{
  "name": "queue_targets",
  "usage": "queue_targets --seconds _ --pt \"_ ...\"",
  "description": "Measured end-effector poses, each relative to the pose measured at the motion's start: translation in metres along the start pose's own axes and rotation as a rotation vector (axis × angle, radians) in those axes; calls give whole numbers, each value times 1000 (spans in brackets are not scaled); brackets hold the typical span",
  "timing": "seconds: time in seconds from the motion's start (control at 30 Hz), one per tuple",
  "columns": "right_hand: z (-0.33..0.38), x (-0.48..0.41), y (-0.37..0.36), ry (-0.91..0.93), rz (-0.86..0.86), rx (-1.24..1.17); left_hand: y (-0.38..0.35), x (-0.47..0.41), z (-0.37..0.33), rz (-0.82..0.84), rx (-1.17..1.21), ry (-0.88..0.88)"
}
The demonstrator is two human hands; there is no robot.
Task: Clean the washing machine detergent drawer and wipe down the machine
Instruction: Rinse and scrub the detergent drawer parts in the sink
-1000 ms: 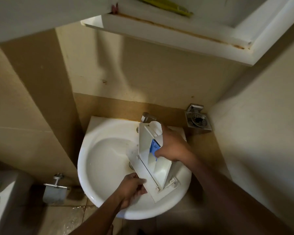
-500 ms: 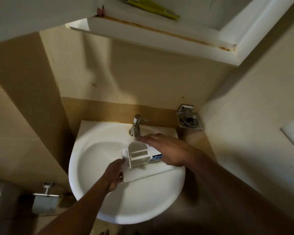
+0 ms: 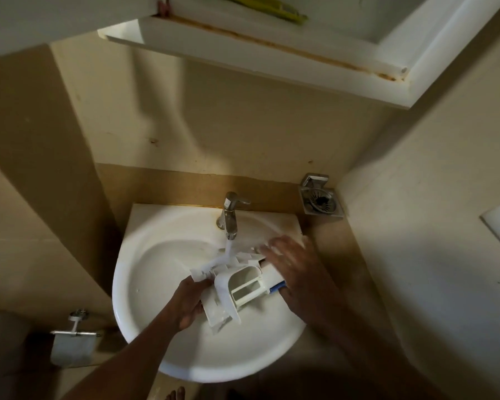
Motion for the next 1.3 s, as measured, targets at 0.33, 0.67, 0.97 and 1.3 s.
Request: queue_targets --seconds 0.33,0.67,0.97,1.3 --pt "68 59 -48 -1499 79 -1930 3 -4 -11 -40 -79 -90" --pt "122 32 -58 -1884 -294 -1897 -9 -25 -56 -230 -324 -238" --pt "124 -11 -46 -1865 -286 -1987 -3 -11 -66 -229 -286 -343" --pt "129 33 -53 -1616 -26 -1918 53 18 -70 -180 -253 -299"
Point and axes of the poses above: each hand's wrist, its own x-axis away from the middle knuckle, its own y-axis out of the back of the hand, z = x × y, the point moved 6 cm from there along -x, towards the middle knuckle, and after that the axes turned 11 degrees about x, right-handed, at the moved point
